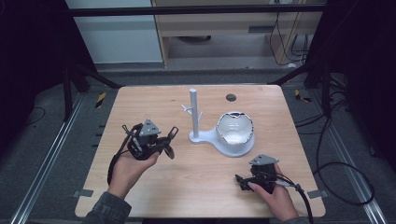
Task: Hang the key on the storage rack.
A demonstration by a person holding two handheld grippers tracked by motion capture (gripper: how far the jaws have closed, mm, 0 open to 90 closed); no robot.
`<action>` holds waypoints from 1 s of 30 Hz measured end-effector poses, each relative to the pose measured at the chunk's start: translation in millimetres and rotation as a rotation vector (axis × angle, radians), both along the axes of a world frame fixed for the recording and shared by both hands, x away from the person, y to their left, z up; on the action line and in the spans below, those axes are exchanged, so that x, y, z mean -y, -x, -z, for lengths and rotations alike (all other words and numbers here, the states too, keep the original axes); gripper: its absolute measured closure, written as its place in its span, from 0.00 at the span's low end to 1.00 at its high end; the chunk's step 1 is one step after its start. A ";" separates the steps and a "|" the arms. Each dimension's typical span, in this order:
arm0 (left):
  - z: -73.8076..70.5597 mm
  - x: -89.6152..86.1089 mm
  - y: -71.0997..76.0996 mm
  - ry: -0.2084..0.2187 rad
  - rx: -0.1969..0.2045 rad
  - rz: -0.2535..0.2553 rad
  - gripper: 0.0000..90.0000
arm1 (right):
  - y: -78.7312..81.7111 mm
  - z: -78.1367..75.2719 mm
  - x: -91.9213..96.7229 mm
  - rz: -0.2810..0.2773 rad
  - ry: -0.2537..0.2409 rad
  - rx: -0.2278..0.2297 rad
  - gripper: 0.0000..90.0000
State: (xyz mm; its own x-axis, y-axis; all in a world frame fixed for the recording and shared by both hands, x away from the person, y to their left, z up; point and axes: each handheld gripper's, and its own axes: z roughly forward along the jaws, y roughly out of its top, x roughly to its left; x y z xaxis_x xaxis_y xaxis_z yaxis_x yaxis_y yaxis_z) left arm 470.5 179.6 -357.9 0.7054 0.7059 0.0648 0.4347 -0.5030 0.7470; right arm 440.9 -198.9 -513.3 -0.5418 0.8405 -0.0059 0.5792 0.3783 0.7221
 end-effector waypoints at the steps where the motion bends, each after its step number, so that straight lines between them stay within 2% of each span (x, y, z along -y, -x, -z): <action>1: -0.9 0.4 -0.9 0.001 0.002 -0.003 0.89 | 0.1 0.0 0.2 0.000 -0.001 -0.001 0.01; 14: -16.1 5.5 -4.4 0.045 0.060 -0.026 0.89 | -0.2 0.1 4.2 -0.009 0.003 0.001 0.01; 21: -19.7 9.2 -5.6 0.050 0.079 -0.026 0.89 | 0.0 0.0 4.2 -0.008 0.003 0.000 0.01; 30: -23.8 13.1 -10.0 0.085 0.098 -0.033 0.89 | 0.0 0.1 4.3 -0.008 0.004 0.002 0.01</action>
State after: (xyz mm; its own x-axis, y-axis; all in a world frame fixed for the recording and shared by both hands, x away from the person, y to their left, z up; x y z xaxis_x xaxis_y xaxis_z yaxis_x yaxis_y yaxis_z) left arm 480.5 166.5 -334.1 0.6750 0.7344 0.0712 0.3726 -0.4226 0.8262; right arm 440.9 -203.2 -513.4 -0.5486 0.8360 -0.0100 0.5748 0.3857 0.7217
